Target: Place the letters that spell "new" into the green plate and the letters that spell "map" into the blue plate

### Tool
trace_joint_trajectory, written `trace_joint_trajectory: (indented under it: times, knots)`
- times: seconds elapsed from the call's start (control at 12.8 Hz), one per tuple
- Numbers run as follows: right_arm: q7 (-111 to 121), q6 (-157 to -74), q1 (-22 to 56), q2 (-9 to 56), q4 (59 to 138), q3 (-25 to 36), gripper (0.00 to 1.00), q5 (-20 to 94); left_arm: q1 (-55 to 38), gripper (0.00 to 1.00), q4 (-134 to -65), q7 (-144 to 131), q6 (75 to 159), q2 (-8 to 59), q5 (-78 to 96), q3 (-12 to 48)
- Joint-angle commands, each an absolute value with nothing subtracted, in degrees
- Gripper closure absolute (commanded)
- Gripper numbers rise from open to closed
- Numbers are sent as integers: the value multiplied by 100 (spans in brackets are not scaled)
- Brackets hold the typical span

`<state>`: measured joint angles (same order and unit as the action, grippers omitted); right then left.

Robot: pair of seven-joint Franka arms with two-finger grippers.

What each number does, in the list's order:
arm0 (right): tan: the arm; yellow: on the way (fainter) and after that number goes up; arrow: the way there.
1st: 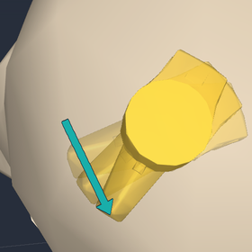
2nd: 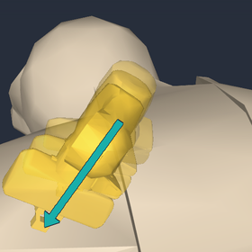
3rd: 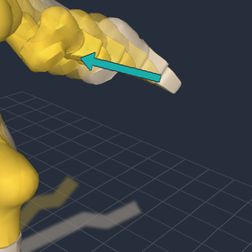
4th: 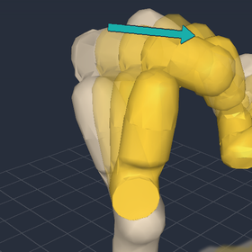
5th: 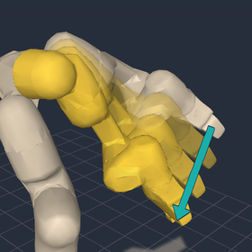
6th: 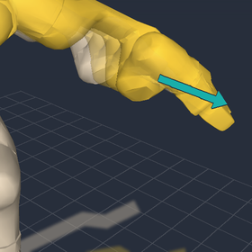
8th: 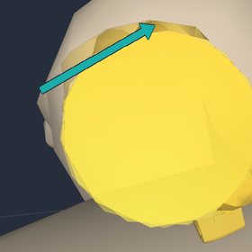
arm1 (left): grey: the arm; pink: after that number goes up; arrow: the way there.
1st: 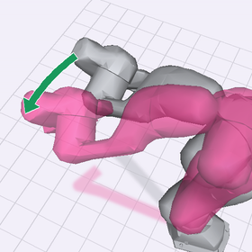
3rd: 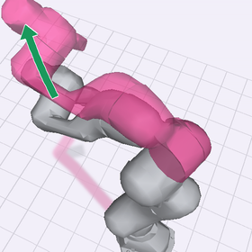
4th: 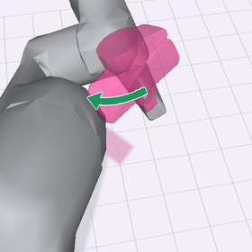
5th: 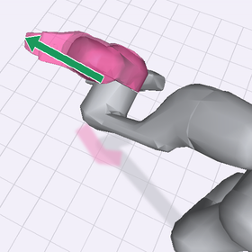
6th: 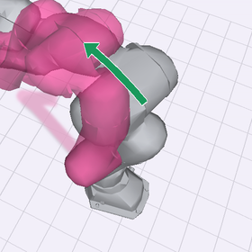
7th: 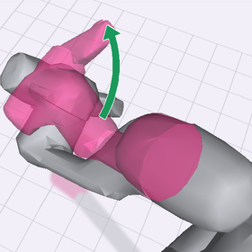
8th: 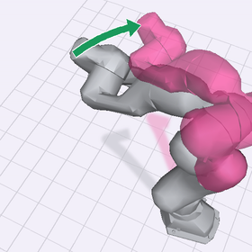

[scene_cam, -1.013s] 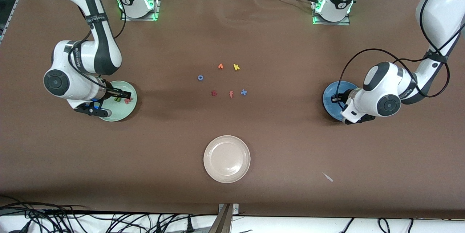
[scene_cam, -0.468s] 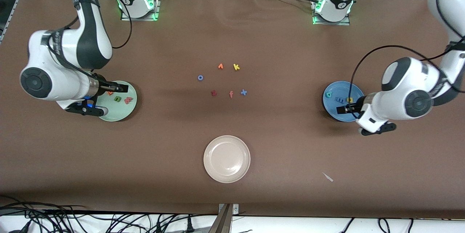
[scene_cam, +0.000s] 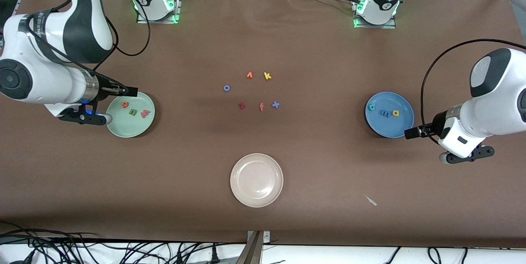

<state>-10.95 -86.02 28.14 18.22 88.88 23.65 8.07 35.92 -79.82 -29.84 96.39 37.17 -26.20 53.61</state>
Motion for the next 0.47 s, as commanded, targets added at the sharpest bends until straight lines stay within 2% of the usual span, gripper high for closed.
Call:
trace_joint_trajectory:
  times: [0.0,0.08,0.23,0.39]
  knots:
    - [-985,-8324,2804,1644,8685,2408,0,782,2956,0,-7393,-2865,9300,3832,-2751,4881]
    - [-923,-8158,2795,1644,8457,2391,0,774,2588,0,-7226,-2857,9212,3841,-2760,4539]
    - [-923,-8060,2778,1574,8411,2312,0,608,1543,0,-6762,-2333,8739,3806,-2681,3390]
    - [-923,-8112,2385,1284,8481,1805,0,370,1292,0,-6365,-1778,8421,3788,-2454,3042]
